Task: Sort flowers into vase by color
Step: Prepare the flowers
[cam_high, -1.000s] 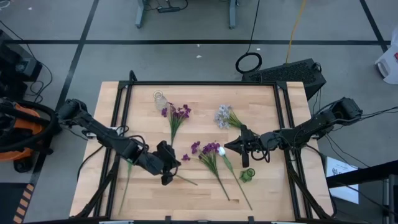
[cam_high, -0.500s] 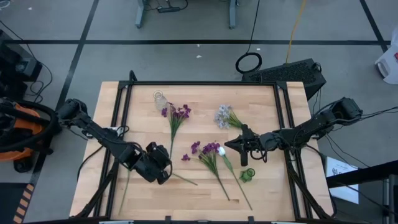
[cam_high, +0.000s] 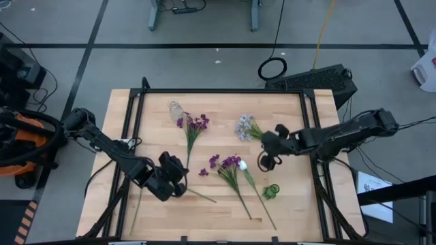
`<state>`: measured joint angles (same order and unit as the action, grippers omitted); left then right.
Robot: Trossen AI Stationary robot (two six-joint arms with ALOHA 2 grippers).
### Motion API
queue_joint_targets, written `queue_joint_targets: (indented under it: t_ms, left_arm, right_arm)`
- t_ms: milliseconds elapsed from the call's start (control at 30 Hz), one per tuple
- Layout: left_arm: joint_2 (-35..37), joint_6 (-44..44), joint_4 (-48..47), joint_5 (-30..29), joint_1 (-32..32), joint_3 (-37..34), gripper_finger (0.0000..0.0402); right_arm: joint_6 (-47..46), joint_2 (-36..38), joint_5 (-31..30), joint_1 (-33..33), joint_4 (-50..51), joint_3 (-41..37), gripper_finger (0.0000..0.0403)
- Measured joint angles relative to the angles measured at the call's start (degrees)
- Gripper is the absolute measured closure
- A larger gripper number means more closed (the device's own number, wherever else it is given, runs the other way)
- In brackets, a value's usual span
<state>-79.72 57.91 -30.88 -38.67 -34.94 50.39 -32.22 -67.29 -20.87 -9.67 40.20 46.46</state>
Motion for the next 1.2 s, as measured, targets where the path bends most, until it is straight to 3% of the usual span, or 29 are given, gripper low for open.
queue_joint_targets:
  t_ms: [233, 500, 967, 1200]
  left_arm:
    - [0.02, -0.31, 0.01, -6.30, 2.65, 0.00, 0.0378]
    - [0.00, -1.75, 0.45, -7.20, 4.93, 0.00, 0.0378]
    - [-0.12, -2.91, 1.00, -7.20, 5.01, 0.00, 0.0378]
    - [-2.60, -3.17, 3.31, -7.00, 4.97, -0.04, 0.0378]
  right_arm:
    - [6.68, -0.17, 8.13, 10.28, 5.70, 1.54, 0.0367]
    - [11.49, -4.80, 14.02, 20.91, 5.98, 1.57, 0.0282]
    - [20.98, -16.15, 13.51, 23.10, 0.42, 1.55, 0.0106]
    - [28.45, -19.39, 11.87, 24.73, -0.25, 1.55, 0.0061]
